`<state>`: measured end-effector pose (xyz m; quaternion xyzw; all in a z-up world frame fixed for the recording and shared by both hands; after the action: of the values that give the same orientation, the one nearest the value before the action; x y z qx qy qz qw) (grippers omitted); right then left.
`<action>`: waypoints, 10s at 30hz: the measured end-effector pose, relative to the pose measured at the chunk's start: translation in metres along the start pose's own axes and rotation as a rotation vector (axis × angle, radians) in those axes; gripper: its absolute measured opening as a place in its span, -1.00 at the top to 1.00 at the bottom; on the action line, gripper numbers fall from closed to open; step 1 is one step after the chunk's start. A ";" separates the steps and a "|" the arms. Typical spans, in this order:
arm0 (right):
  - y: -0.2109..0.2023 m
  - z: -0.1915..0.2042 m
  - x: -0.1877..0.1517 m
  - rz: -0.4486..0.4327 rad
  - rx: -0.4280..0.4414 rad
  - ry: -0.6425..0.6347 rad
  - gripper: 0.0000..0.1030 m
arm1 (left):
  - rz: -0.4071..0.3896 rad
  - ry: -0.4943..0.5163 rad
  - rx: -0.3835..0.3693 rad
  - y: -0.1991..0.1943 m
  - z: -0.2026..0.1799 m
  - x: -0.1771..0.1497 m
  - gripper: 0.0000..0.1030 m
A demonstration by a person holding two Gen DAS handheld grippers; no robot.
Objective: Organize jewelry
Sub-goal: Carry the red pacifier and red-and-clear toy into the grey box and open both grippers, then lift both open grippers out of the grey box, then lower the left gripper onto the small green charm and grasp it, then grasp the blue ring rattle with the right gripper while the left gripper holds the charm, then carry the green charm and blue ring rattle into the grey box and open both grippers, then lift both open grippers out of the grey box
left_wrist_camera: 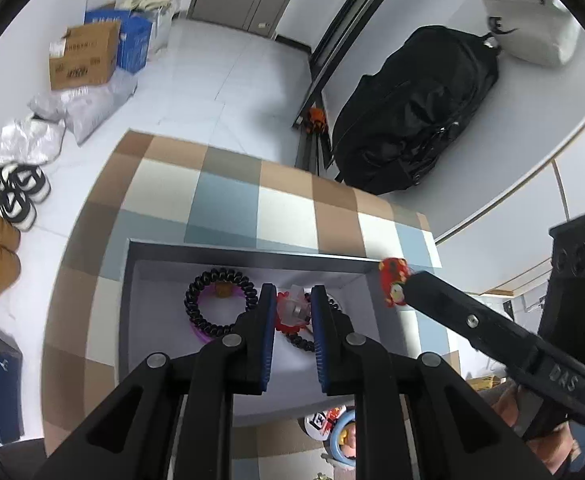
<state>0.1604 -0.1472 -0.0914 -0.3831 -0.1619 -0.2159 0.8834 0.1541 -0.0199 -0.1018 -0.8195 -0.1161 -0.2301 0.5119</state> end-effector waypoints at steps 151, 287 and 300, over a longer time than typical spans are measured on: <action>-0.040 -0.047 -0.122 -0.003 -0.298 -0.198 -0.99 | -0.045 0.024 -0.030 -0.043 -0.011 -0.087 0.85; -0.050 -0.028 -0.047 -0.120 -0.075 -0.042 -1.00 | -0.173 0.113 0.171 -0.048 -0.022 -0.034 -0.61; -0.056 -0.037 -0.082 -0.073 -0.193 -0.131 -1.00 | -0.147 0.072 0.152 -0.043 -0.015 -0.062 -0.74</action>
<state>0.0669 -0.1877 -0.1184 -0.4737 -0.2115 -0.2371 0.8214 0.0782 -0.0112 -0.0927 -0.7588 -0.1746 -0.2870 0.5580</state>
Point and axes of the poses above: each gripper's, at about its wrist camera, not at the fingertips, and y roughly the way its jaws point, z to its left, x to its top, the point moved 7 cm from there along y, roughly the way its jaws point, and after that the axes turned 6 degrees about y, right-handed, at the moved point
